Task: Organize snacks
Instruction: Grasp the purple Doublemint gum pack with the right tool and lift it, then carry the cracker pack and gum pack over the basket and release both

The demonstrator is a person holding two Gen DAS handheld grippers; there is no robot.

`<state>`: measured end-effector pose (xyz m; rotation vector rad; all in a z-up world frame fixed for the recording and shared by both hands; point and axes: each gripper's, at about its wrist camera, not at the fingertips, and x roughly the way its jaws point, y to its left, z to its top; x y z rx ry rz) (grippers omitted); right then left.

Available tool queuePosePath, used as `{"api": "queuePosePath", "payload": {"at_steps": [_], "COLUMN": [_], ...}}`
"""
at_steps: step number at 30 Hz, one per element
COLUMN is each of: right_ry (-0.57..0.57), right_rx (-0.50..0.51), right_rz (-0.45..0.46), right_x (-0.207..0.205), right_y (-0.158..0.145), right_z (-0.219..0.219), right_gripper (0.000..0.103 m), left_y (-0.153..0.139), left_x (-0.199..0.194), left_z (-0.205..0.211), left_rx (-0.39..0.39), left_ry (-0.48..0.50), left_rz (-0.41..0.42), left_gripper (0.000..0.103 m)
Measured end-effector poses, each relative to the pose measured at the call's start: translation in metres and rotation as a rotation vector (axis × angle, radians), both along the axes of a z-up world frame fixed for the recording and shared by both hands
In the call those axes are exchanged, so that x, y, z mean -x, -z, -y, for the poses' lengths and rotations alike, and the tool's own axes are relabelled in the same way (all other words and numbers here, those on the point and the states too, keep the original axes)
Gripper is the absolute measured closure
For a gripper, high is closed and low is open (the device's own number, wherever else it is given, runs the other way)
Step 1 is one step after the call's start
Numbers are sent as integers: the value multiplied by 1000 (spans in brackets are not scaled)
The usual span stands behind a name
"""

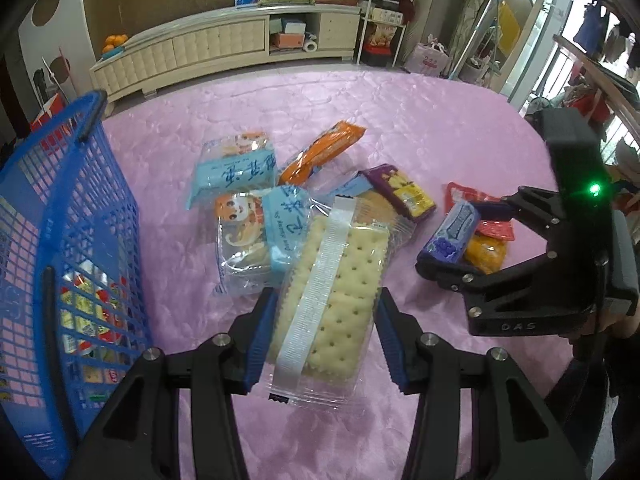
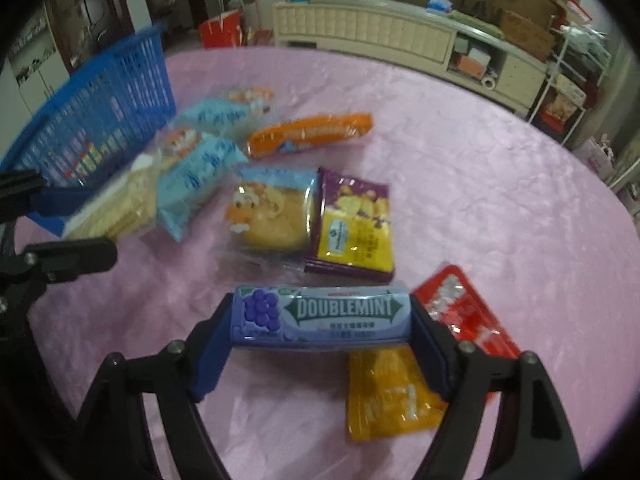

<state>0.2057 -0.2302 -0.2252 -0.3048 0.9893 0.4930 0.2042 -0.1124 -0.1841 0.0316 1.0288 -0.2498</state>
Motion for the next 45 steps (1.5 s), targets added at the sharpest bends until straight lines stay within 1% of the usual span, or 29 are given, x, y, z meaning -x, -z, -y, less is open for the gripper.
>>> {"api": "queuePosePath", "payload": {"at_steps": [6, 10, 16, 20, 26, 32, 36, 40, 45], "right_ry": [14, 5, -1, -14, -46, -93, -126, -163, -177], "right_rx": [-14, -22, -60, -85, -111, -126, -137, -143, -141], "right_rz": [88, 154, 199, 216, 237, 265, 269, 266, 253], "right_x": [36, 63, 77, 84, 93, 97, 98, 96, 91], "right_y": [-47, -80, -116, -130, -145, -157, -158, -157, -152], "right_z": [2, -5, -21, -40, -74, -118, -146, -173, -196], "right_gripper": [20, 20, 20, 20, 20, 20, 20, 20, 20], "left_y": [-34, -60, -98, -114, -132, -138, -139, -138, -130], "left_x": [21, 39, 69, 85, 102, 116, 122, 126, 122], "left_z": [1, -5, -24, -44, -87, -129, -160, -183, -209], "left_rx": [4, 1, 0, -11, -14, -20, -24, -49, -39], "left_ry": [-1, -4, -21, -49, -105, -147, -185, -211, -229], "left_rz": [60, 100, 163, 194, 225, 243, 247, 246, 223], "left_gripper": [57, 57, 57, 57, 57, 57, 57, 57, 57]}}
